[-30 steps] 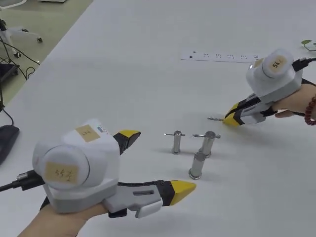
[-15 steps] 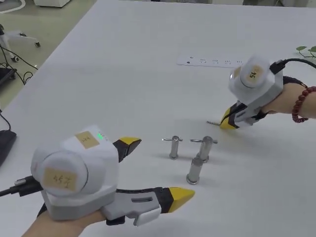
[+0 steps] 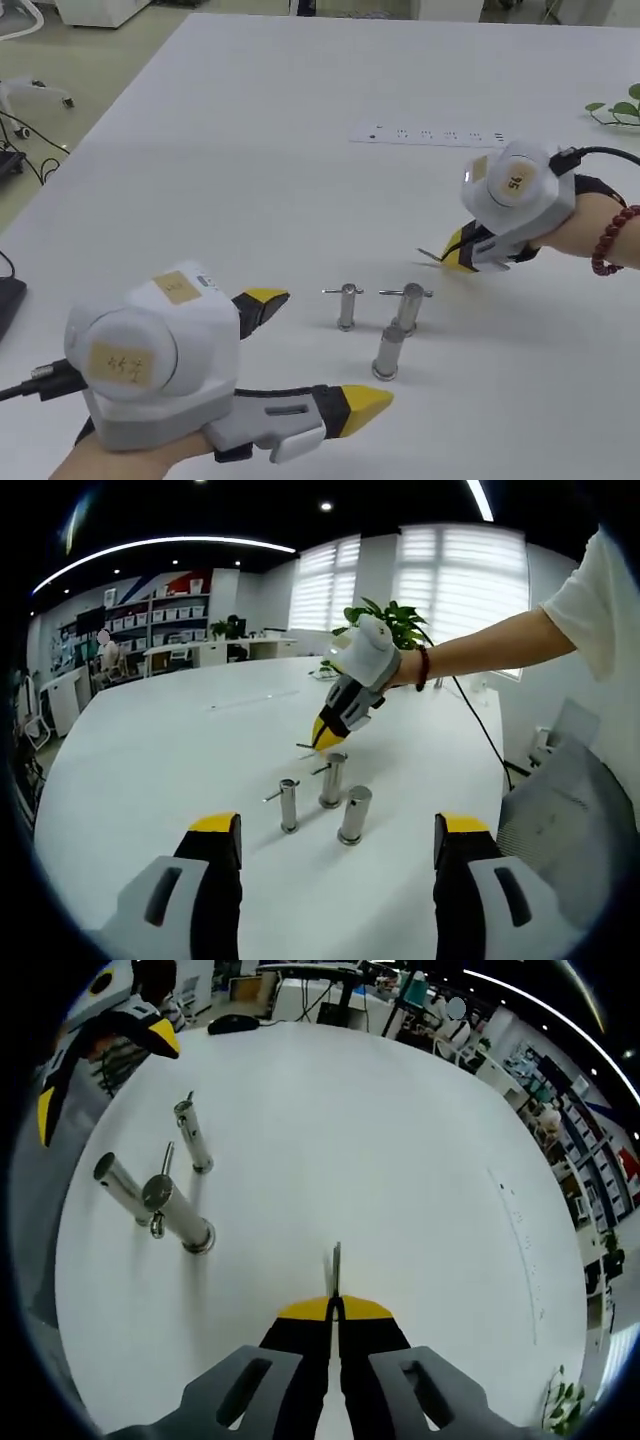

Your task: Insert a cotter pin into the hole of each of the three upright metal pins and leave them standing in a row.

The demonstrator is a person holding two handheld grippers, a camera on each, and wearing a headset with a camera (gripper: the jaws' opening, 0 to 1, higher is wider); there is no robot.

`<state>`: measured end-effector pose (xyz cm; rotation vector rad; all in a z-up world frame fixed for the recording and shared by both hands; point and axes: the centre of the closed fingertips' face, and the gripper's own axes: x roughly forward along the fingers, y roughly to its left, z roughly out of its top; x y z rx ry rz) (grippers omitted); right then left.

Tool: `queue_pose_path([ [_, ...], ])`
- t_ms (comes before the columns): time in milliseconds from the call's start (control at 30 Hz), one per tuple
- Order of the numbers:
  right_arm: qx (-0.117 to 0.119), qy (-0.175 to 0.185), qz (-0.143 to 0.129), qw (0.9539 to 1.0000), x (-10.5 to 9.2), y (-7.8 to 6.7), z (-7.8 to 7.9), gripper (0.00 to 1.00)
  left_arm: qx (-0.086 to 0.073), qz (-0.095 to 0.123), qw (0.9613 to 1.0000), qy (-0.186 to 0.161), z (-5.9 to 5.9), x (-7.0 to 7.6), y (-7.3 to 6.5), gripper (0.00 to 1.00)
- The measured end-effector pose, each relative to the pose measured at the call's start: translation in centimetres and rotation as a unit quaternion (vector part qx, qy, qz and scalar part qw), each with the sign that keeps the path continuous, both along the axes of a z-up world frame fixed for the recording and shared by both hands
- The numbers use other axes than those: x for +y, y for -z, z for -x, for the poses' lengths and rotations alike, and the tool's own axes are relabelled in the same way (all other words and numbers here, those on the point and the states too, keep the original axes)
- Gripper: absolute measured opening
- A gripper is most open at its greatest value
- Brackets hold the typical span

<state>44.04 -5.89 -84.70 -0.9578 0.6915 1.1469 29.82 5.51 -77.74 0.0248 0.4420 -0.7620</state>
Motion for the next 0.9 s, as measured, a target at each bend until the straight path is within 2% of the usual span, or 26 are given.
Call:
queue_pose_path([
  [200,-0.032,-0.010,-0.010,0.9994,0.2,-1.6,0.8,0.02,-0.007,0.008,0.9999,-0.002,-0.5,0.0,-0.8,0.73],
  [233,-0.042,-0.012,-0.013,0.9990,0.3,-2.0,0.9,0.02,-0.006,0.011,0.9999,-0.002,-0.7,-0.1,-0.9,0.72],
  [533,-0.083,-0.030,-0.040,0.9953,1.2,-4.9,3.1,0.02,-0.005,0.035,0.9994,0.001,-1.5,-0.8,-2.1,0.64],
  [700,-0.098,-0.044,-0.052,0.9928,1.9,-6.3,4.1,0.02,-0.002,0.040,0.9992,0.003,-2.1,-1.3,-2.5,0.59],
  [900,-0.119,-0.066,-0.062,0.9888,2.9,-7.8,5.5,0.02,0.010,0.054,0.9985,0.001,-2.3,-1.7,-2.7,0.54],
])
